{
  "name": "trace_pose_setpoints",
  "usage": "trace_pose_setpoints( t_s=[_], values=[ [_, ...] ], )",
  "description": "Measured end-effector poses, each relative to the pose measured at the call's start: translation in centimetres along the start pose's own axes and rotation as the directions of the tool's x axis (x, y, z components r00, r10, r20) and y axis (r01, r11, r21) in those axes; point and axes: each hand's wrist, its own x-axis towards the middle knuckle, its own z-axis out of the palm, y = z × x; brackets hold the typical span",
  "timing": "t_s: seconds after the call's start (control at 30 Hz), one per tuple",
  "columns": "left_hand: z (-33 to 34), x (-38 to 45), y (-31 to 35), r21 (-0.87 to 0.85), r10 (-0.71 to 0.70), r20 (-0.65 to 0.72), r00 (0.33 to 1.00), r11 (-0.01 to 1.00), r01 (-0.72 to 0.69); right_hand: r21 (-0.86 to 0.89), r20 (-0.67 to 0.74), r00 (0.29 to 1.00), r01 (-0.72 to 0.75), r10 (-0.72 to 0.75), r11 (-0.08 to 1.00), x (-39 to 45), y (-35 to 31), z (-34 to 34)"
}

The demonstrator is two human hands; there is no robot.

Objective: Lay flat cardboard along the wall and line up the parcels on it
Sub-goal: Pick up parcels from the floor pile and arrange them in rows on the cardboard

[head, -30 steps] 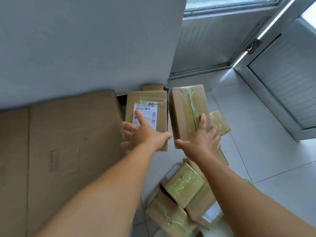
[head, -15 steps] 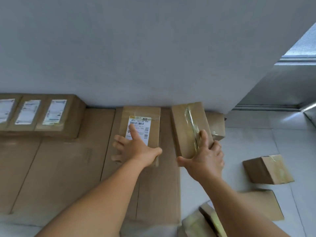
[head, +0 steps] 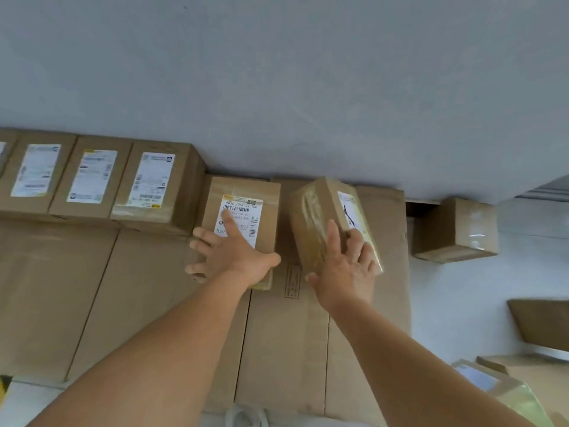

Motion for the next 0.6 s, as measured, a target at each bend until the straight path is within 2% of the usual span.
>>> trace_pose_setpoints(
  t_s=[0.07,0.13,0.2,0.27,0.33,0.37,0.43,0.53,0.6],
  values=[
    [-0.1,1.4,-0.9,0.003,-0.002,0.001,1.000,1.000,0.002,0.100,0.041,0.992,0.118,-0.123,0.988,0.2,-1.6,1.8],
    [-0.1,2.6,-1.8,-0.001,-0.014,-0.003,1.000,1.000,0.014,0.220,0.070,0.991,0.098,-0.116,0.971,0.5,-2.8,3.1],
    [-0.1,3.7,-2.4,-0.003,-0.018,-0.006,1.000,1.000,0.018,0.243,0.054,0.998,-0.040,0.028,0.969,1.1,-3.3,3.8],
    [0.1,4.6,-2.8,-0.009,-0.012,-0.004,1.000,1.000,0.012,0.213,0.067,0.974,-0.226,0.217,0.951,1.8,-3.1,3.9],
    [0.3,5.4,-2.8,-0.034,0.002,-0.009,1.000,0.999,-0.002,0.236,0.156,0.923,-0.380,0.351,0.895,2.6,-2.9,4.0],
    [0.4,5.8,-2.7,-0.063,0.009,-0.013,1.000,0.998,-0.010,0.274,0.198,0.907,-0.415,0.371,0.868,3.0,-2.9,4.1],
    [0.6,6.4,-2.8,-0.135,0.029,-0.016,0.999,0.990,-0.031,0.378,0.235,0.916,-0.394,0.325,0.838,3.6,-3.5,4.3],
    [0.7,6.7,-3.5,-0.205,0.052,0.001,0.999,0.977,-0.051,0.506,0.209,0.956,-0.286,0.206,0.814,4.1,-4.9,4.1],
    [0.3,7.0,-4.8,-0.197,0.063,-0.001,0.998,0.979,-0.062,0.546,0.199,0.956,-0.291,0.216,0.785,4.7,-5.8,4.0]
  ],
)
